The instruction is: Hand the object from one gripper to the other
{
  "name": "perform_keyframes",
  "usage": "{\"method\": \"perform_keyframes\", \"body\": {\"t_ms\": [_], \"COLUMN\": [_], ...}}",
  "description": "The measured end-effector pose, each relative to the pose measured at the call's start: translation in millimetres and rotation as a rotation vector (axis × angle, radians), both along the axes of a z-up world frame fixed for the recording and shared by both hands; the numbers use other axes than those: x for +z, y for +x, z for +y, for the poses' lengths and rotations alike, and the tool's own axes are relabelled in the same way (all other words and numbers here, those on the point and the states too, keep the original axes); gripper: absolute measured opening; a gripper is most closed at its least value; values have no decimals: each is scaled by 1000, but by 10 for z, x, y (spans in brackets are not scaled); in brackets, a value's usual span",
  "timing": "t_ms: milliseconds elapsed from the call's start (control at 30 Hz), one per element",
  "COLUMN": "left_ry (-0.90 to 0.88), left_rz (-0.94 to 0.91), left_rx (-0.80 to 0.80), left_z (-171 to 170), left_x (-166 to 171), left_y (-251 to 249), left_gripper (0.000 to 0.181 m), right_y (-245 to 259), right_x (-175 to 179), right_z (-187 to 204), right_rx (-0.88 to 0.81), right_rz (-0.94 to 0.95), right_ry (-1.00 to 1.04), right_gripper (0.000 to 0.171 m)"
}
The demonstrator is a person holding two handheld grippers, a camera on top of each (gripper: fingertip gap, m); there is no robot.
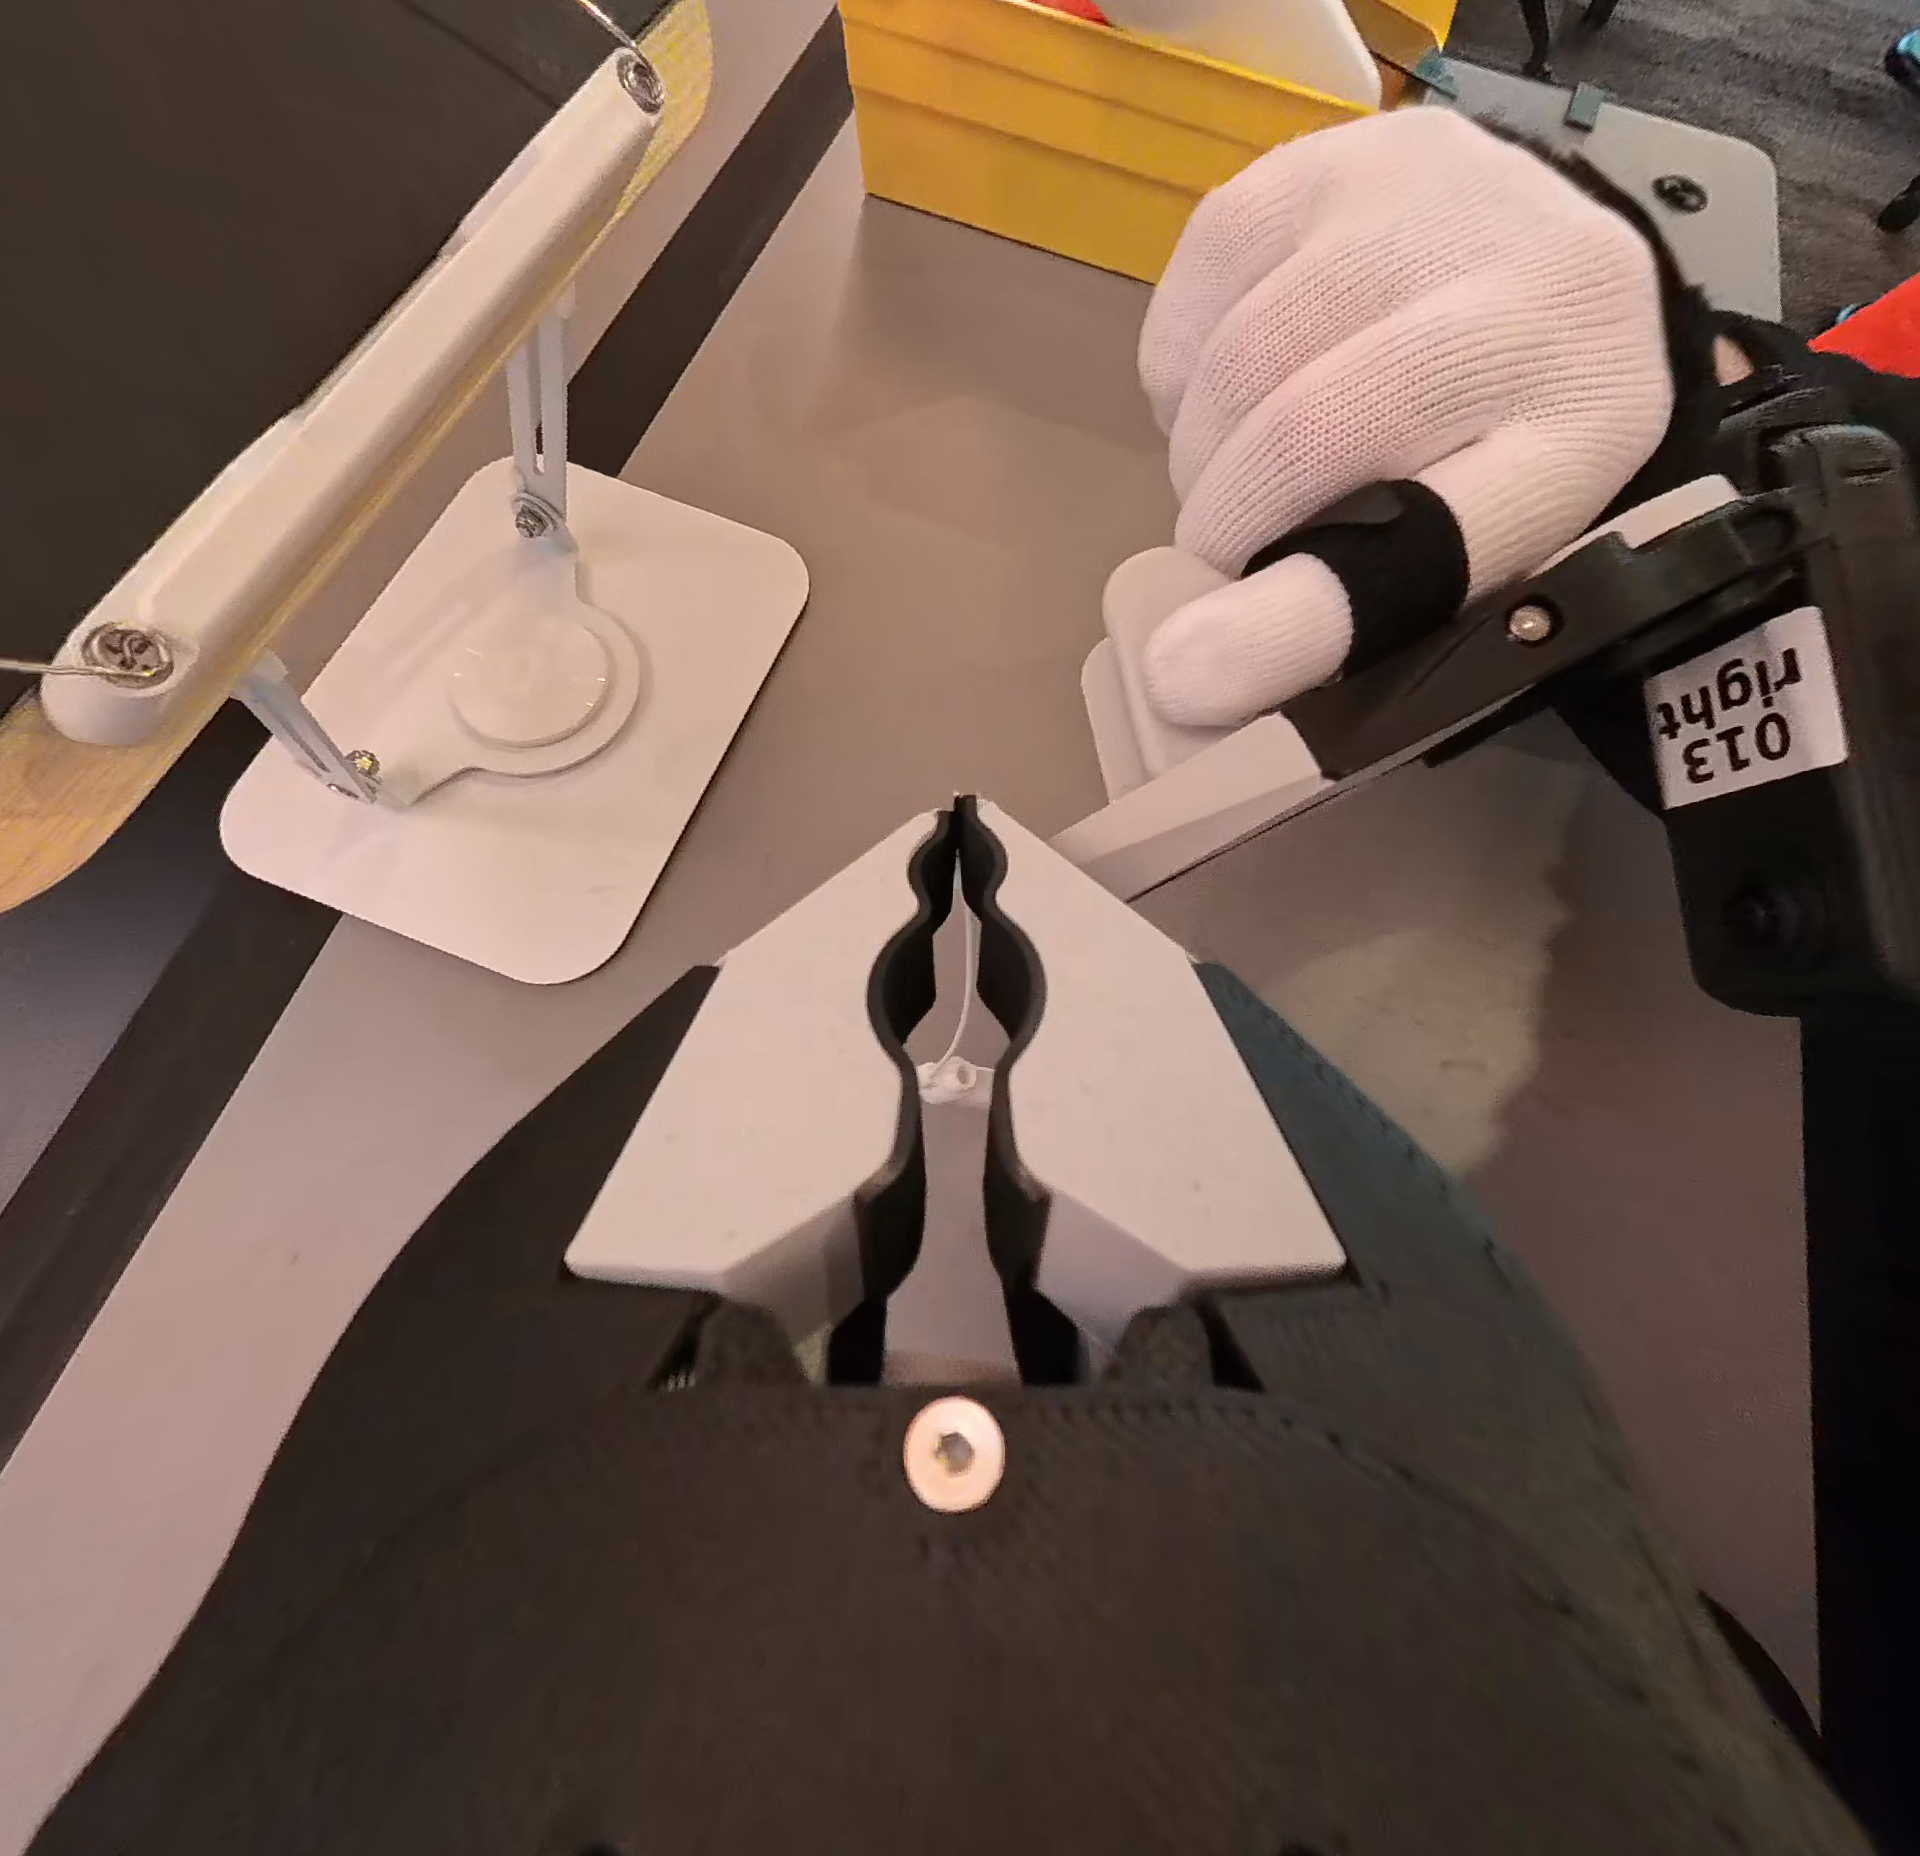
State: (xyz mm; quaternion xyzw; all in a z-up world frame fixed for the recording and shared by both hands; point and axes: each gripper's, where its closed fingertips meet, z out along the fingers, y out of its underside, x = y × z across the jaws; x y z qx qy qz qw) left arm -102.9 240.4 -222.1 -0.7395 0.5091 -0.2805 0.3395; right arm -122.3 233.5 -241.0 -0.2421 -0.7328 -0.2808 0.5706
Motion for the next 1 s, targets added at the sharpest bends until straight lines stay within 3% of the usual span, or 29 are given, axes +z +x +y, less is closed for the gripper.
{"method": "perform_keyframes", "body": {"t_ms": [533, 1000], "left_ry": [-25, 6], "left_rz": [9, 28], "left_rx": [-25, -36], "left_z": [-51, -47], "left_x": [-55, -113], "left_y": [84, 215], "left_gripper": [0, 0], "right_y": [-44, -47], "right_x": [-83, -25], "right_z": [26, -22], "right_rx": [-7, 11], "right_rz": [1, 143], "right_ry": [-1, -215], "right_gripper": [6, 0]}}
